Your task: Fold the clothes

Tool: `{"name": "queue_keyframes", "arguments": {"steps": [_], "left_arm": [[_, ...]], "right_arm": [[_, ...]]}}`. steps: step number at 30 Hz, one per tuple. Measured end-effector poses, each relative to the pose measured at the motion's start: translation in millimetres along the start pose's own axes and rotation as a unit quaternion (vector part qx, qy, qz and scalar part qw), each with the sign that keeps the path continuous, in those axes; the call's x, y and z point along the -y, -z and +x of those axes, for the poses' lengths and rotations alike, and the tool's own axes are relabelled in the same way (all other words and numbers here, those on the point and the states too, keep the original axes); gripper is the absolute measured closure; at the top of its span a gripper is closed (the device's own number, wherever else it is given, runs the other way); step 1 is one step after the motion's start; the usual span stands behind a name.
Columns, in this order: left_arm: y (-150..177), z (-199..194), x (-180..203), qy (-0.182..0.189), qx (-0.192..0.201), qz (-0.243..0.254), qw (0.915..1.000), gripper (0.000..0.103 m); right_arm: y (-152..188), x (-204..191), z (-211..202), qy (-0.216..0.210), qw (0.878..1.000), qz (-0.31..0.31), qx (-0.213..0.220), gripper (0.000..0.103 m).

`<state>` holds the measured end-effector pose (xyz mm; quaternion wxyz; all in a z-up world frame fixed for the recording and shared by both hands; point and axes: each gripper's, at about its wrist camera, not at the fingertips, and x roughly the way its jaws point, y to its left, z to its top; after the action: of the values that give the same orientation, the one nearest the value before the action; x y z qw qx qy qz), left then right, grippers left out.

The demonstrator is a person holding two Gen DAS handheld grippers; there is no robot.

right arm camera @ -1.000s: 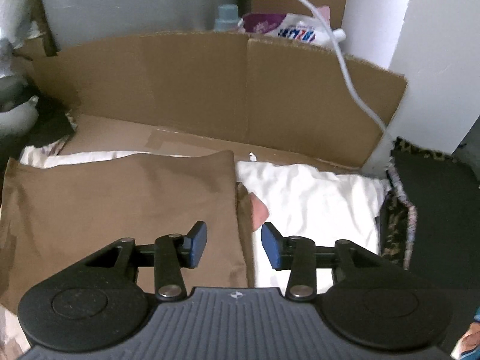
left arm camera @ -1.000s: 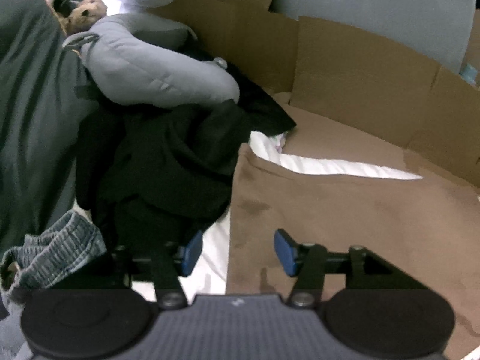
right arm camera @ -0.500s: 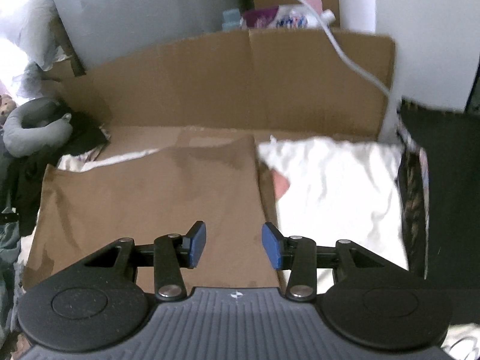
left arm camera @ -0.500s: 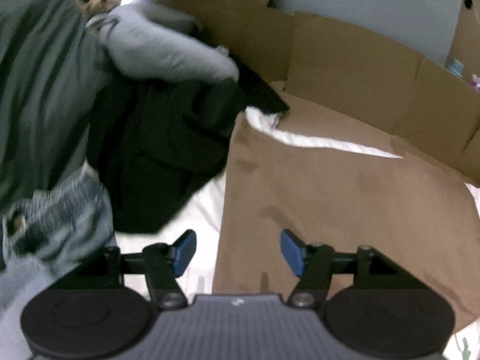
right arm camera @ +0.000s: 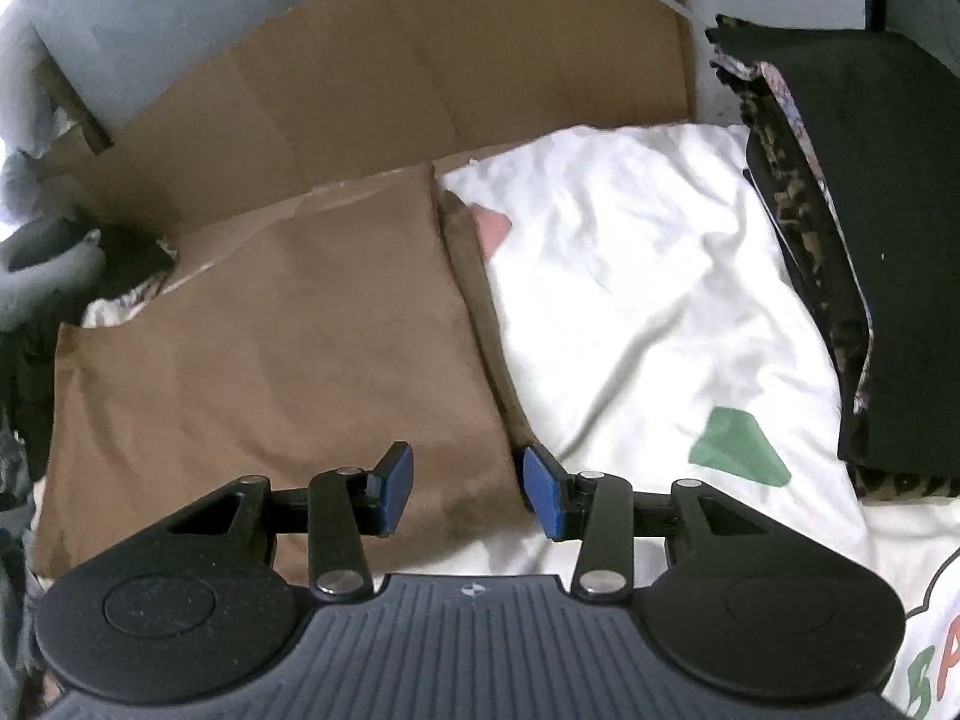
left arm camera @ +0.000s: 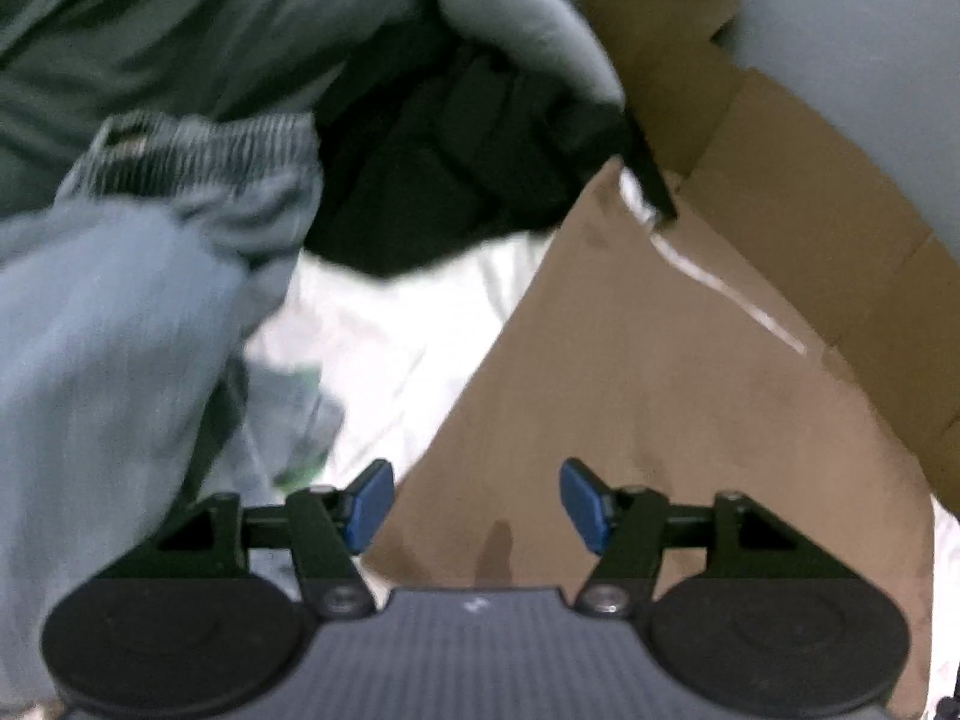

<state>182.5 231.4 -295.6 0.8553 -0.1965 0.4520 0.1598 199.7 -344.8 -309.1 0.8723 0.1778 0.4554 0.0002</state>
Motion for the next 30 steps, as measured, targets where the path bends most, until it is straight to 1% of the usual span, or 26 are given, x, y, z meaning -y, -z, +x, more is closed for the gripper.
{"name": "queue_keyframes", "arguments": {"steps": [2,5,7,11,14,16,18,19,20,22,25,30], "left_arm": [[9,3,-9,-0.004,-0.016,-0.015,0.9998,0.039],[23,7,-23,-0.008,-0.036,-0.037,0.9986,0.039],[31,10,-28,-0.009,-0.045,-0.045,0.9979,0.039],[38,13,-35,0.002,-0.061,-0.059,0.9964,0.040],[40,17,-35,0.001,-0.066,-0.063,0.9959,0.040],[42,21,-33,-0.004,-0.070,-0.059,0.9958,0.041],[44,24,-31,-0.007,-0.070,-0.056,0.9959,0.043],[44,25,-31,-0.010,-0.070,-0.054,0.9960,0.047],[45,26,-30,-0.012,-0.071,-0.052,0.9961,0.049],[45,26,-29,-0.014,-0.069,-0.047,0.9964,0.050],[46,28,-28,-0.017,-0.066,-0.040,0.9969,0.051],[47,27,-24,-0.026,-0.058,-0.030,0.9975,0.054]], "right_arm": [[3,7,5,0.013,1.000,-0.001,-0.010,0.054],[8,20,10,0.012,0.999,0.023,-0.023,0.054],[10,28,12,0.005,0.998,0.052,-0.029,0.054],[15,32,18,-0.020,0.994,0.099,-0.045,0.054],[20,35,30,-0.049,0.986,0.144,-0.065,0.054],[23,37,39,-0.059,0.980,0.177,-0.070,0.054],[24,38,47,-0.062,0.976,0.196,-0.072,0.055],[24,40,50,-0.068,0.974,0.205,-0.072,0.055],[24,43,54,-0.071,0.971,0.216,-0.073,0.064],[21,50,56,-0.059,0.970,0.224,-0.073,0.083],[20,54,57,-0.052,0.974,0.210,-0.072,0.087],[20,55,50,-0.031,0.980,0.189,-0.063,0.087]]}}
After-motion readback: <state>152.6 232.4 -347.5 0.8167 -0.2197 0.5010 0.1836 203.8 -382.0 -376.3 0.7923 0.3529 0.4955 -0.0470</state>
